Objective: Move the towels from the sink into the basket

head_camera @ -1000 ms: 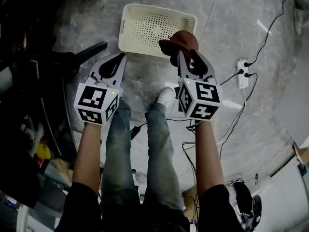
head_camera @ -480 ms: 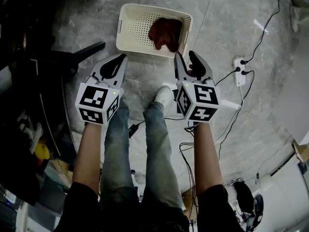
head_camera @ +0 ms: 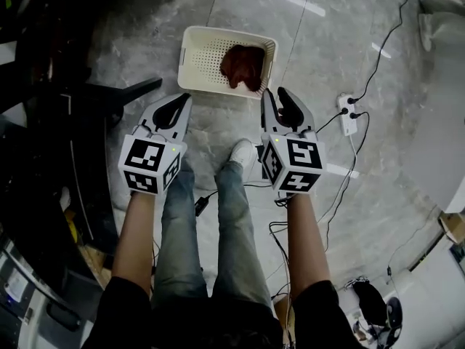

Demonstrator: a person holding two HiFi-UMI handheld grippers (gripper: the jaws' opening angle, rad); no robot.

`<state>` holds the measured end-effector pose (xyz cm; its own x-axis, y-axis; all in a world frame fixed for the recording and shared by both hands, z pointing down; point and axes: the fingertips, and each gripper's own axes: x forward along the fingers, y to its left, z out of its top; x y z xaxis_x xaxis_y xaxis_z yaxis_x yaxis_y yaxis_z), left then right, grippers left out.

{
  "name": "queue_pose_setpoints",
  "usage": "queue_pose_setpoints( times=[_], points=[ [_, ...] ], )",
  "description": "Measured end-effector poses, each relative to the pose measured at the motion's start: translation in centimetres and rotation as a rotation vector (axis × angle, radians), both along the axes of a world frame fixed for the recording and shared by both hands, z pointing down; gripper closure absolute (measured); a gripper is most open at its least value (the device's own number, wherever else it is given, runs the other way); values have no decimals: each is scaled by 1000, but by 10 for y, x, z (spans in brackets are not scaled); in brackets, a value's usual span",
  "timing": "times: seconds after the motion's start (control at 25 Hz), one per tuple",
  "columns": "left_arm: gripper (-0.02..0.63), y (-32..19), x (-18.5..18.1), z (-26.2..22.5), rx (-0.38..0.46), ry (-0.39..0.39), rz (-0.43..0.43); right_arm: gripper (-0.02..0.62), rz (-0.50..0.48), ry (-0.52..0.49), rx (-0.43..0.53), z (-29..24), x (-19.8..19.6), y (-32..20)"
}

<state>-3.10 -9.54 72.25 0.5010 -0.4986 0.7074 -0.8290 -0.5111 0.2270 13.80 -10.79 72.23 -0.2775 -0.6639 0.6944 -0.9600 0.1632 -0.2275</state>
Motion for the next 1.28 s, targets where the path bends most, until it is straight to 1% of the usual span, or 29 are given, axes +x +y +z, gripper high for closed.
queue_pose_setpoints(
  times=[0.12, 0.28, 0.48, 0.68, 0.84, 0.92, 1.08, 1.28],
  points=[
    [589, -1, 0, -29, 26, 11, -9, 509, 15, -1, 31, -32, -1, 1],
    [589, 4, 5, -68, 52, 28, -8, 523, 14, -29, 53, -71, -10, 7],
    [589, 5, 9, -116, 101, 45, -8, 578, 19, -13, 110, -119, -15, 9],
    [589, 8, 1, -164, 135, 39, -24, 580, 26, -25, 145, -174, -22, 12],
    [589, 6, -6, -206, 175, 40, -50, 581, 28, -34, 208, -218, -19, 14],
    [589, 7, -11, -227, 193, 41, -64, 581, 24, -45, 224, -239, -21, 18],
    [589, 12, -13, -268, 223, 59, -99, 581, 35, -64, 259, -283, -21, 20],
    [589, 16, -17, -319, 269, 78, -131, 581, -9, -67, 314, -332, -29, 23]
  ],
)
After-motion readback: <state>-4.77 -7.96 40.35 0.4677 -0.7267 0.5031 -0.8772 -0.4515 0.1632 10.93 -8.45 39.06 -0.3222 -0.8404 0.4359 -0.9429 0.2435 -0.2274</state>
